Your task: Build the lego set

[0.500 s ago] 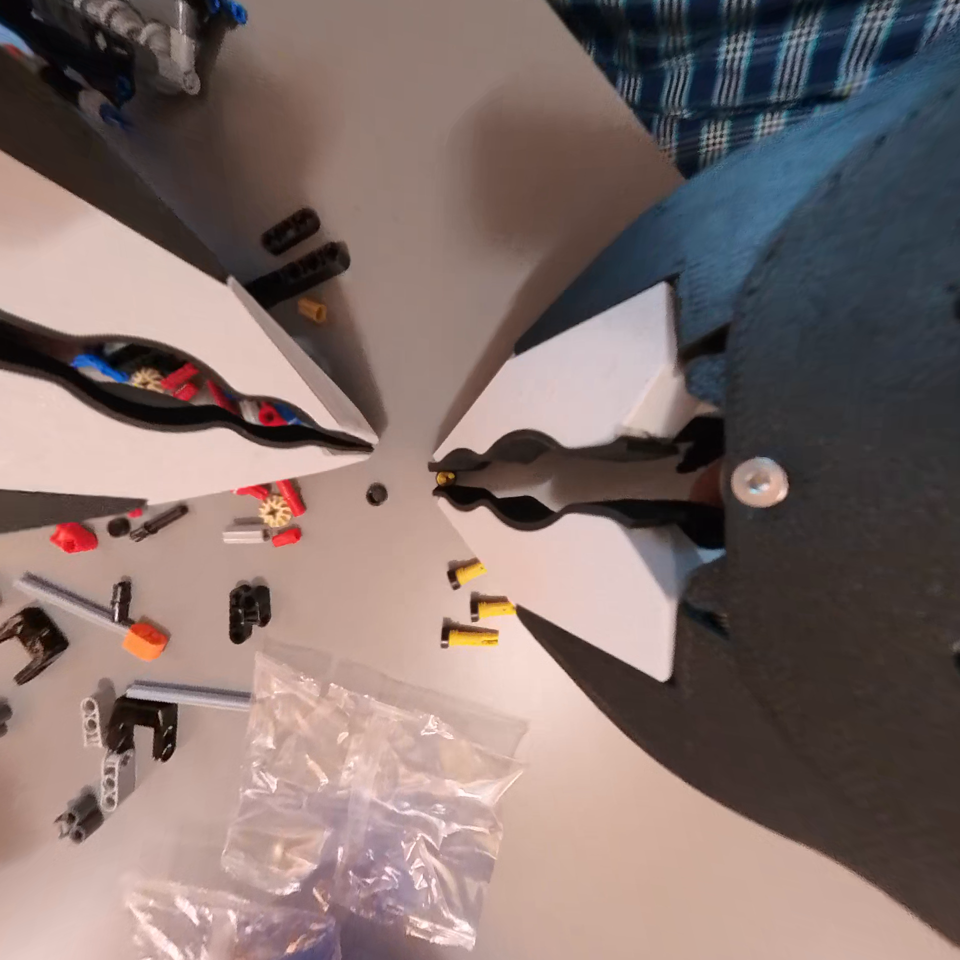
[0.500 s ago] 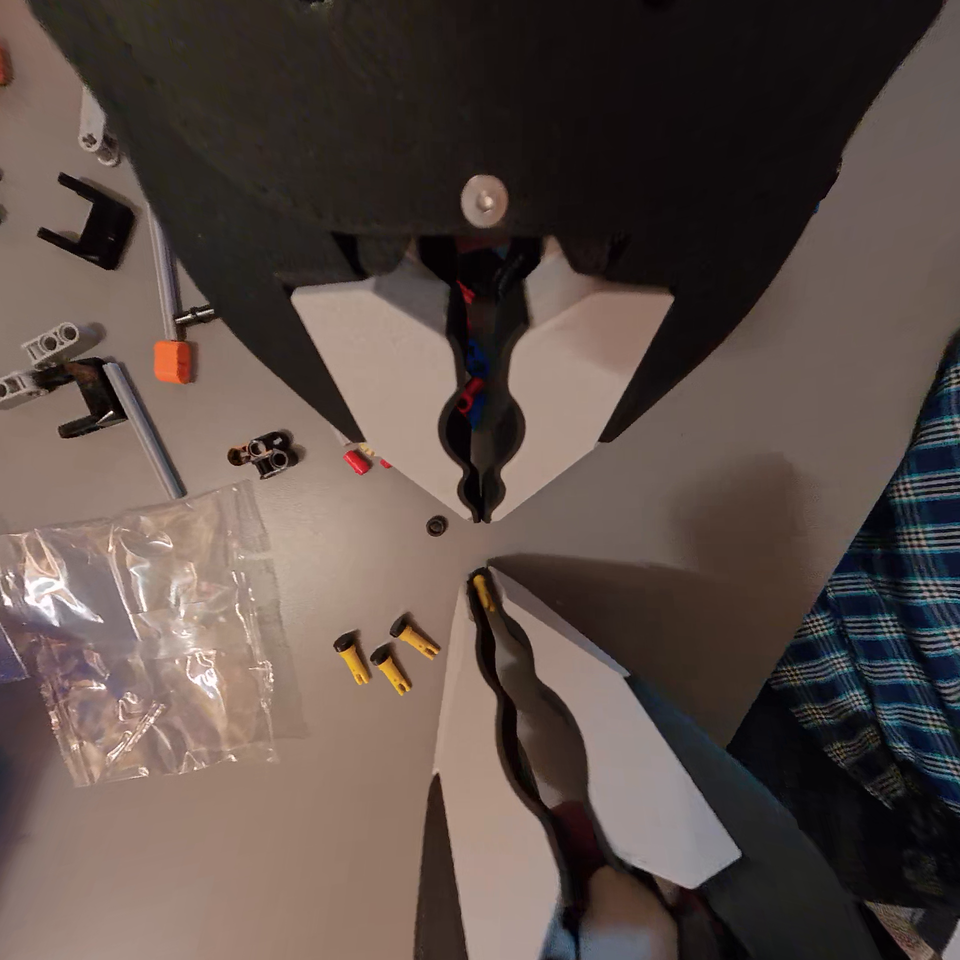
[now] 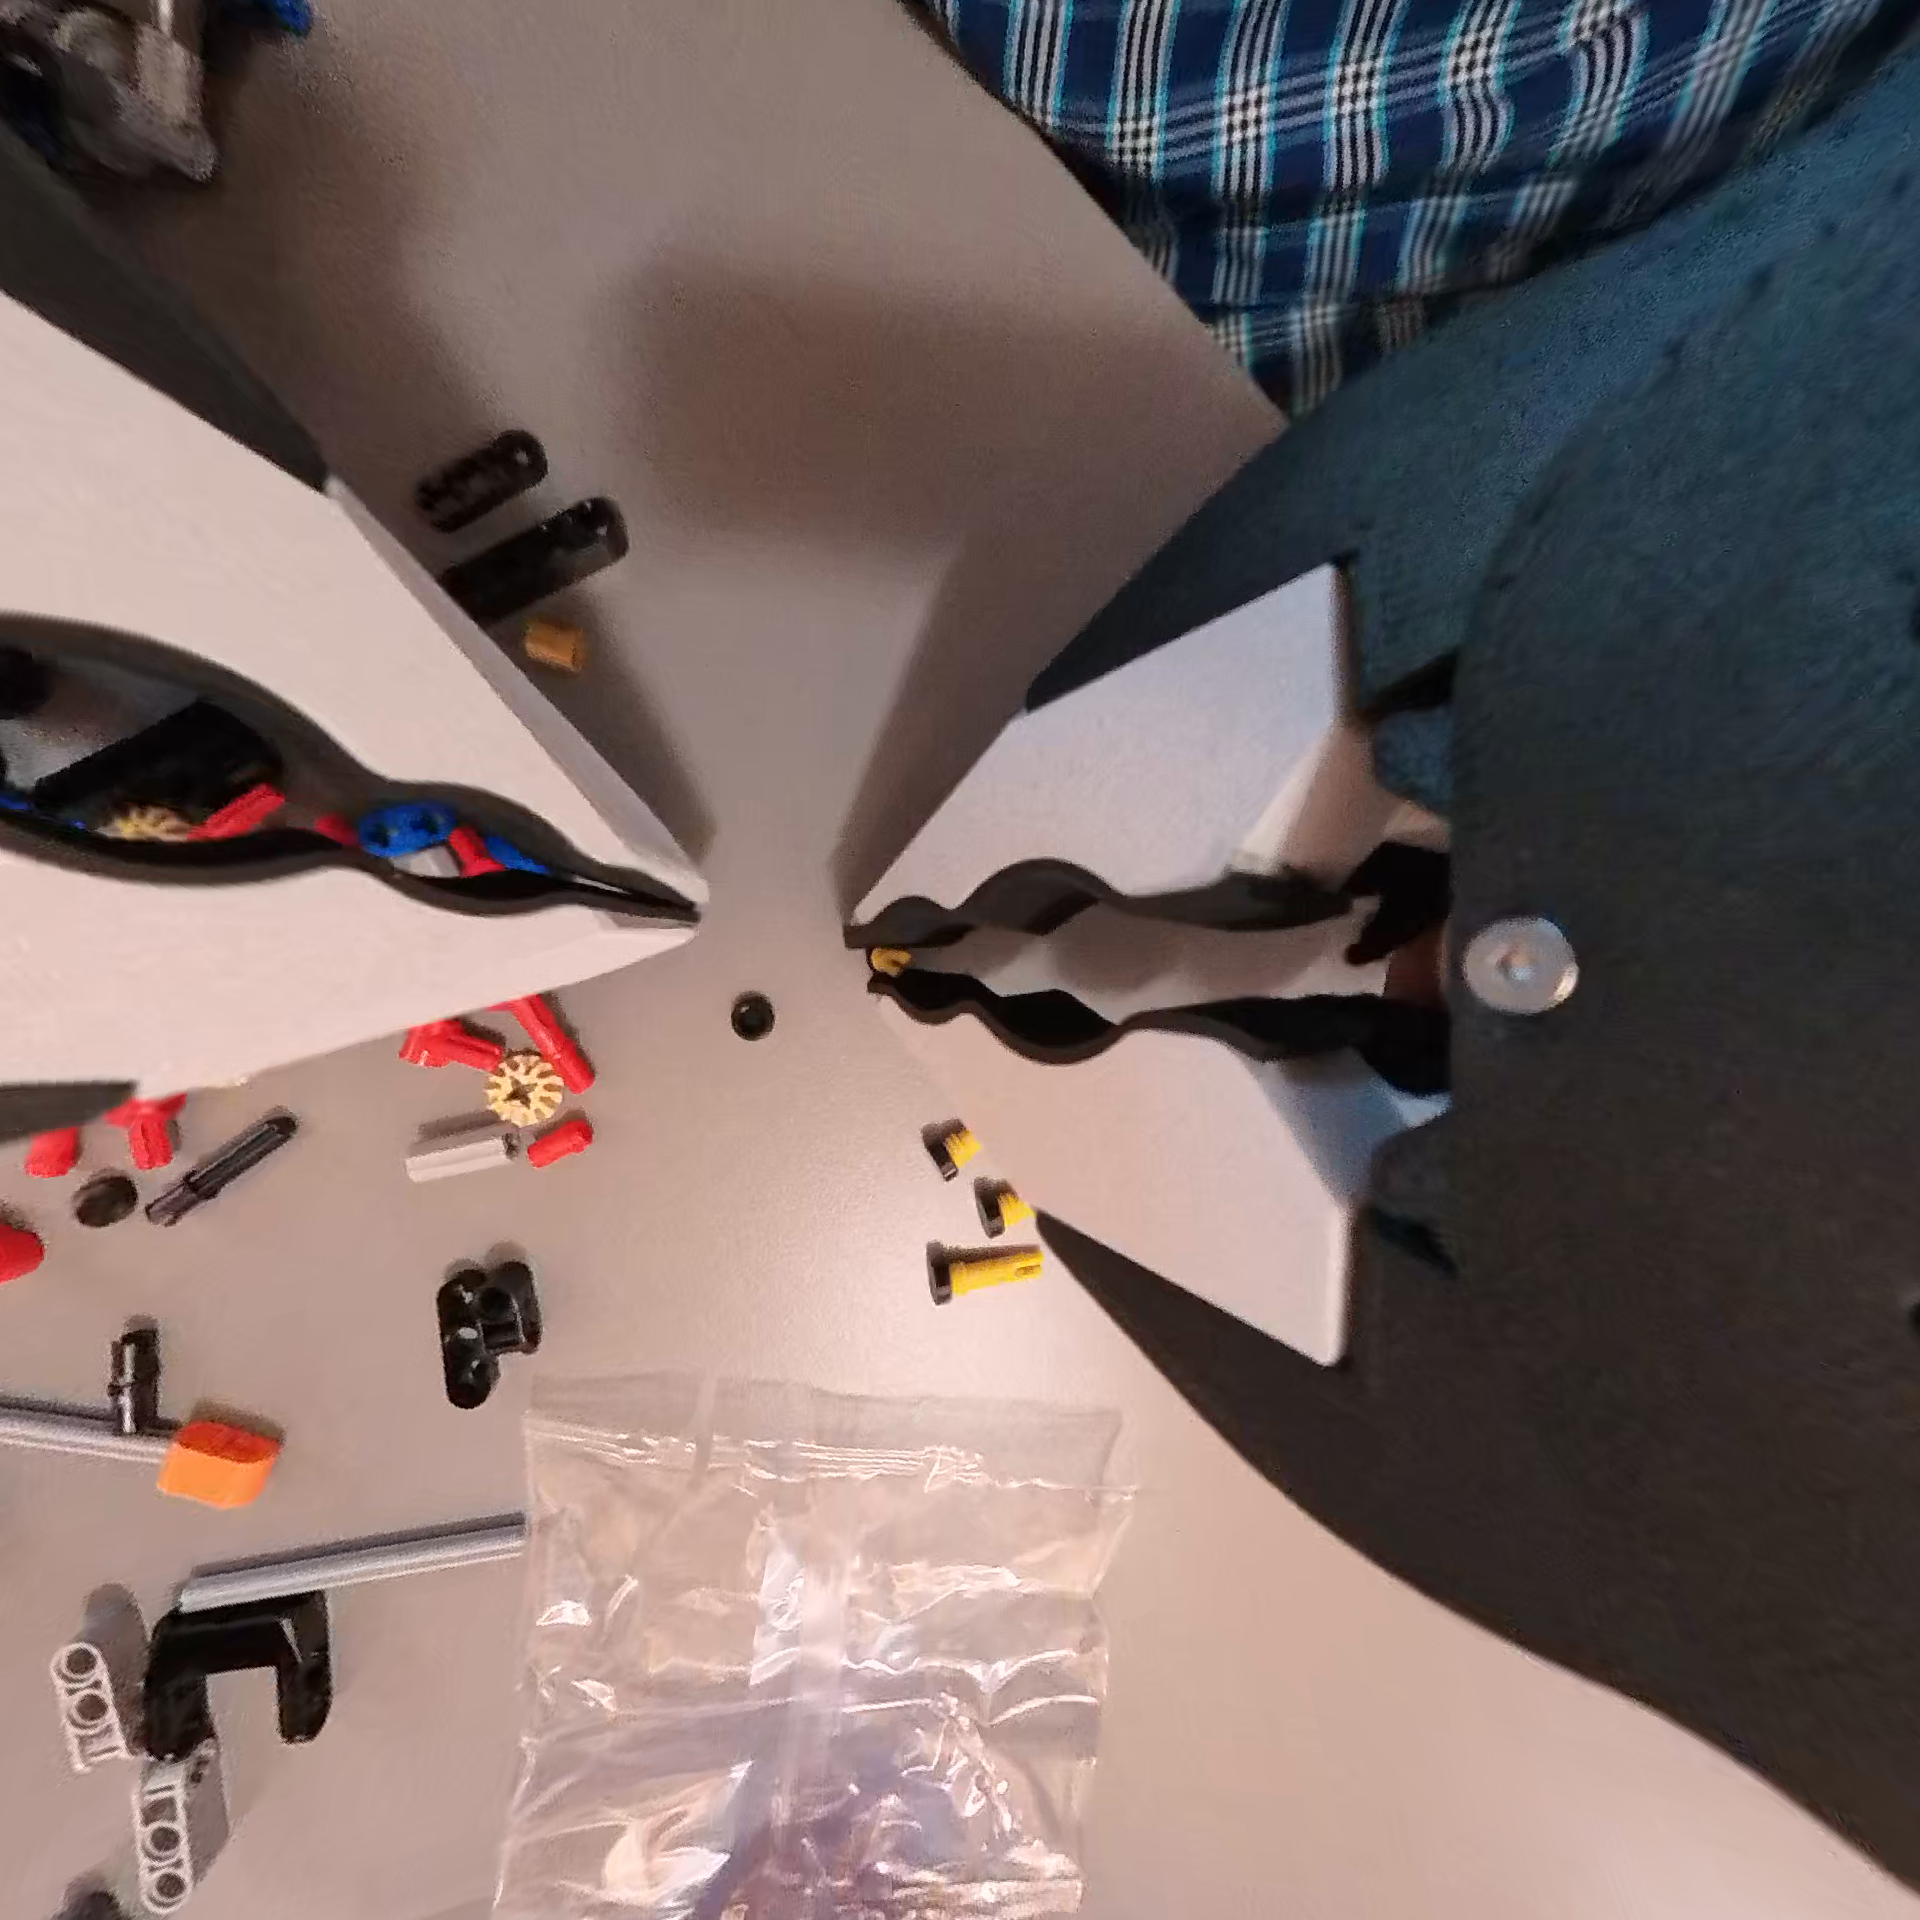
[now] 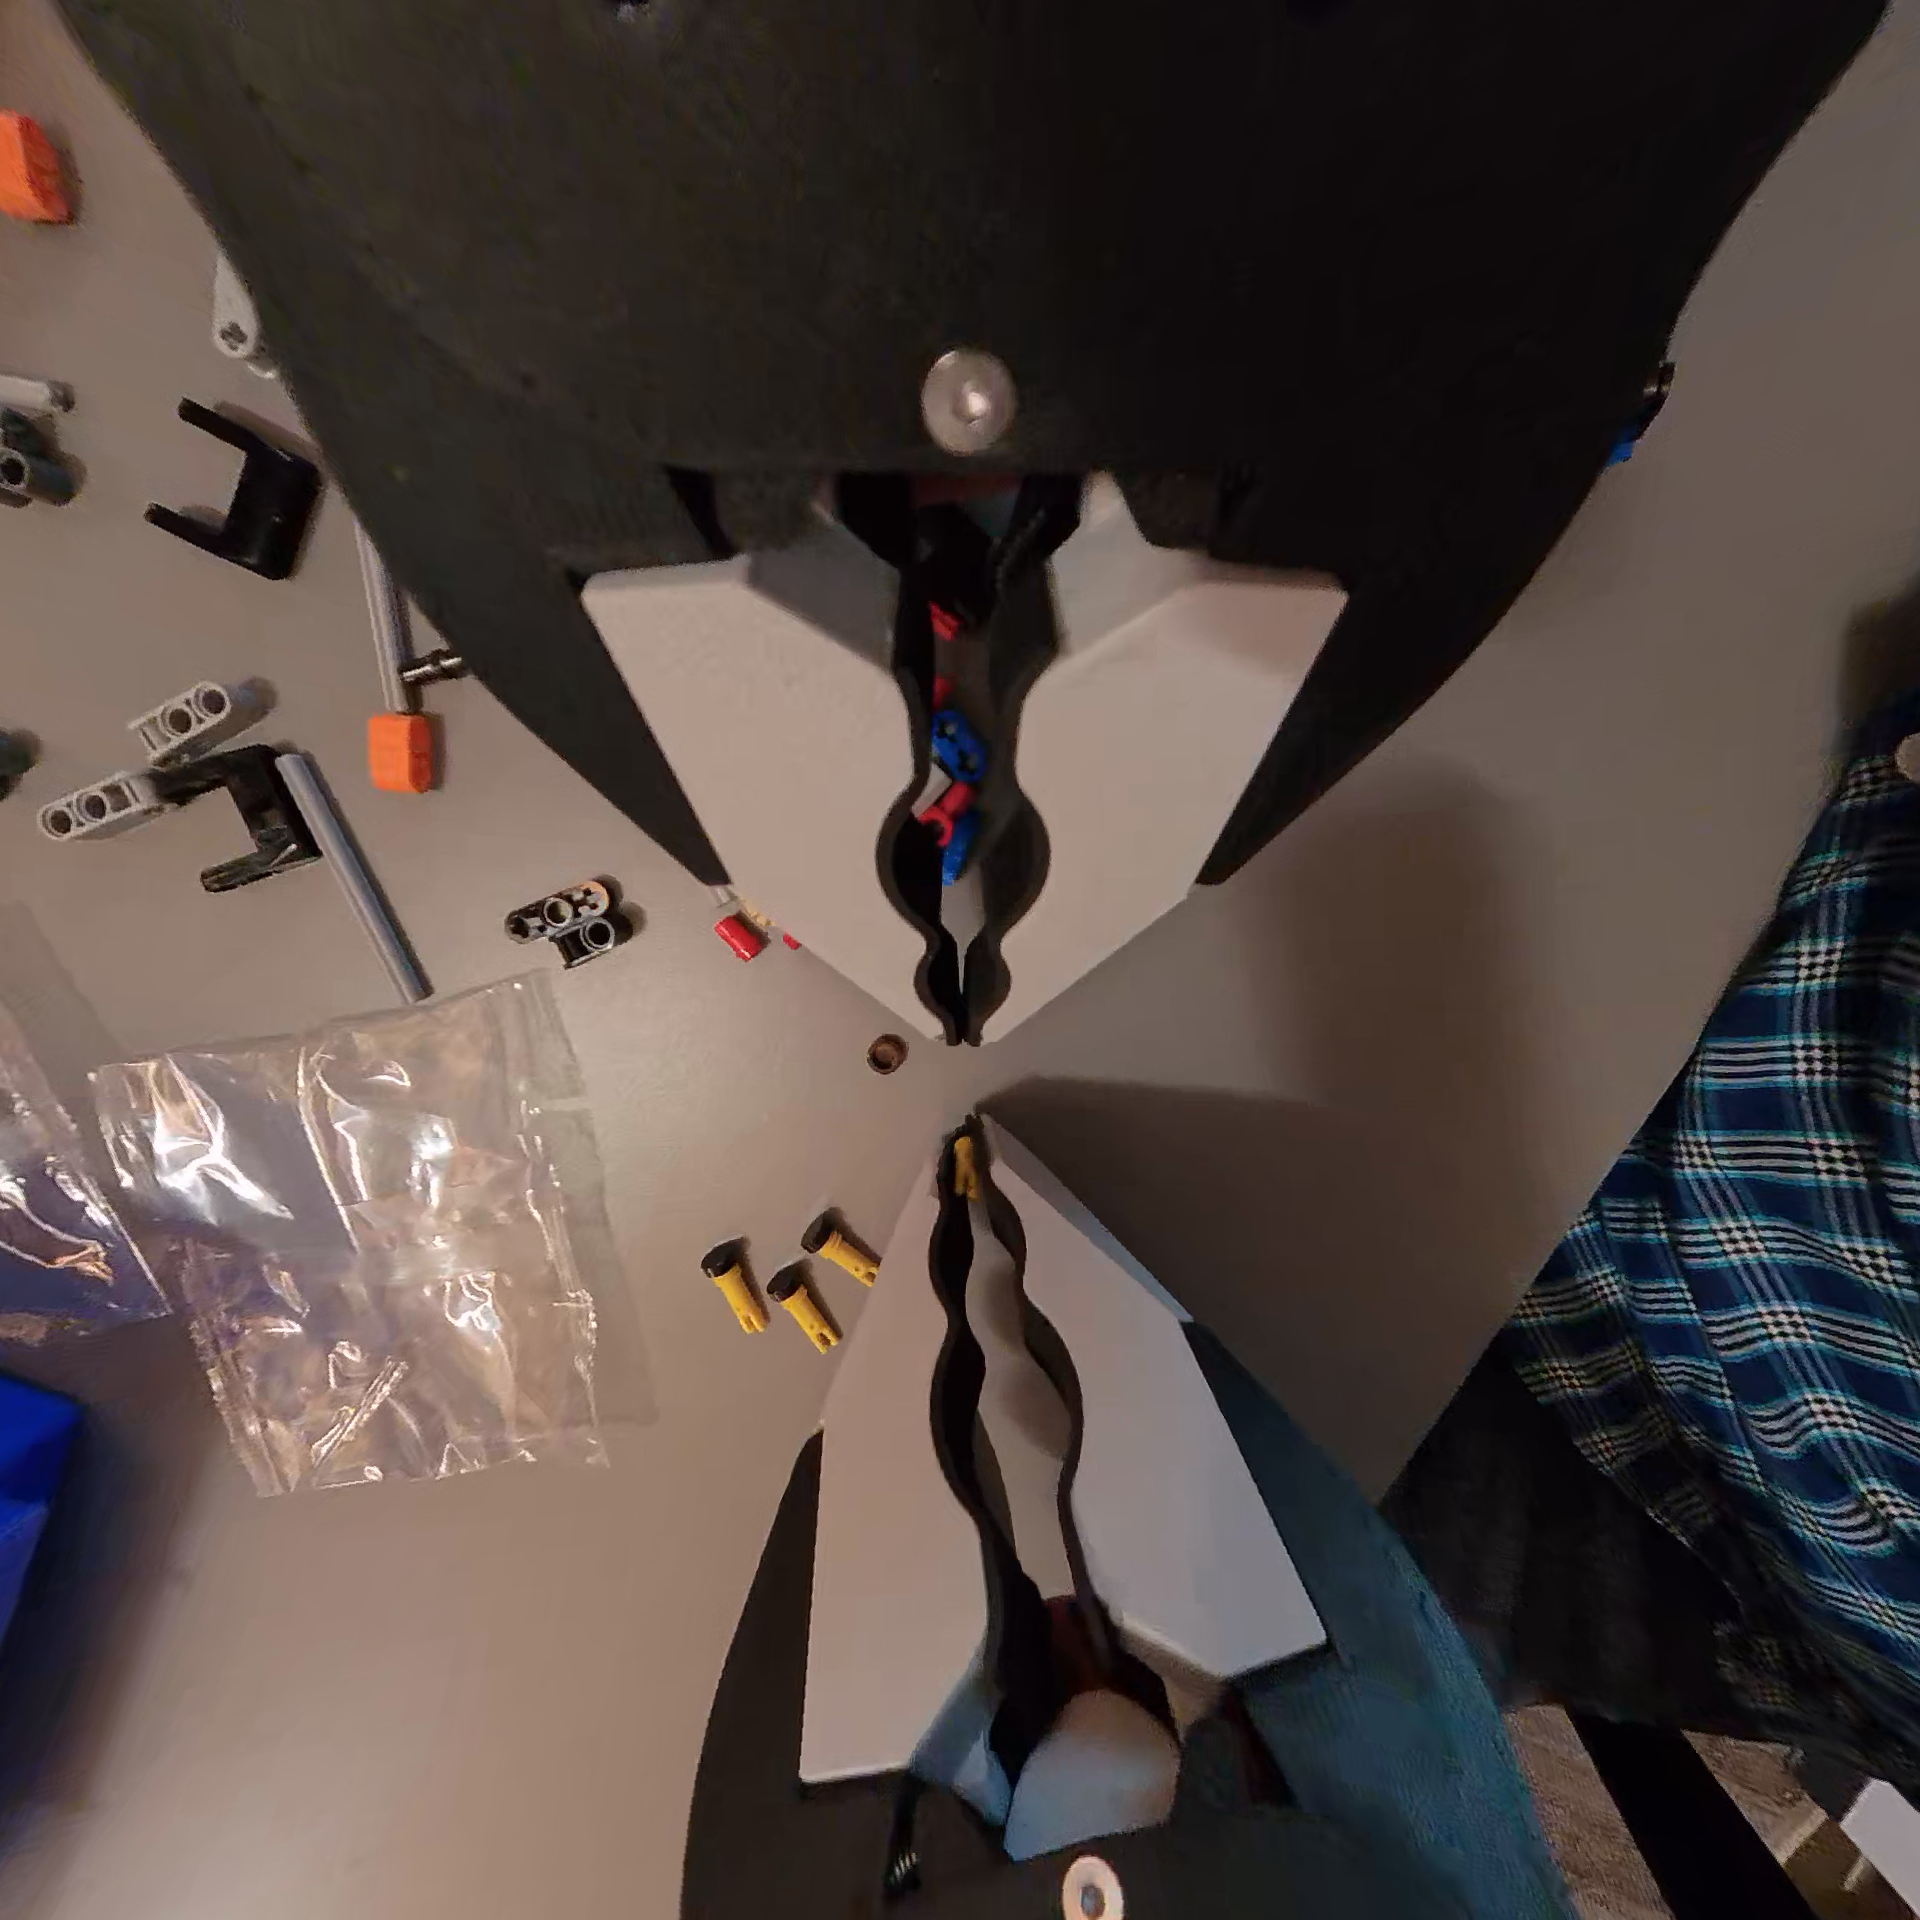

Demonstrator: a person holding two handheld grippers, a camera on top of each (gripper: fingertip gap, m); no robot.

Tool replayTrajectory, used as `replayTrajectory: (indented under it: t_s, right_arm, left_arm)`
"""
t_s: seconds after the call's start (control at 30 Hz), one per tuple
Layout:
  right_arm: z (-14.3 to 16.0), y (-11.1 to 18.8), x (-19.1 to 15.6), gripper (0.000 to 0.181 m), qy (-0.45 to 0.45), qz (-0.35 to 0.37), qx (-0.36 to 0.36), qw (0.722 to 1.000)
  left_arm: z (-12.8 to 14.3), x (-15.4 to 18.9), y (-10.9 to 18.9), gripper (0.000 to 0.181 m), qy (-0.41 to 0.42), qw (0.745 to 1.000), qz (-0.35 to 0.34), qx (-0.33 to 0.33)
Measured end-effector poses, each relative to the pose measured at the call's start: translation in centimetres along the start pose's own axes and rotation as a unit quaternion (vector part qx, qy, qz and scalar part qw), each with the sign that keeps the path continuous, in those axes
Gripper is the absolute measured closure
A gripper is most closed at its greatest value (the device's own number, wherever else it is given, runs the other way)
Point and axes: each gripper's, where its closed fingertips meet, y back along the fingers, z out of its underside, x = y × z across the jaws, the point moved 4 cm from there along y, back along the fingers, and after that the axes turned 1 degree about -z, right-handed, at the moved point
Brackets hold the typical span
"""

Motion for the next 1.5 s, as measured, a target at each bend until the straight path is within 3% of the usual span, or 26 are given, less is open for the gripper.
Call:
replayTrajectory:
  t_s: [0.27, 0.57, 0.9, 1.5]
  right_arm:
    - [-0.2, 0.2, -0.1, 0.181, -0.001, 0.003, 0.008, 1.000]
    - [0.2, 0.6, 0.3, 0.181, -0.013, 0.007, 0.029, 0.999]
    - [0.2, 0.8, 0.2, 0.181, -0.012, 0.004, 0.037, 0.999]
    - [0.2, 0.9, 0.2, 0.181, -0.008, 0.002, 0.036, 0.999]
  left_arm:
    - [-0.1, 0.3, 0.0, 0.178, -0.040, 0.998, -0.030, 0.034]
    - [0.6, -0.3, 0.9, 0.160, -0.016, 0.997, -0.047, 0.063]
    - [0.5, -0.5, 0.9, 0.179, 0.013, 0.995, -0.059, 0.082]
    - [0.2, -0.9, 0.8, 0.180, 0.021, 0.999, 0.004, 0.046]
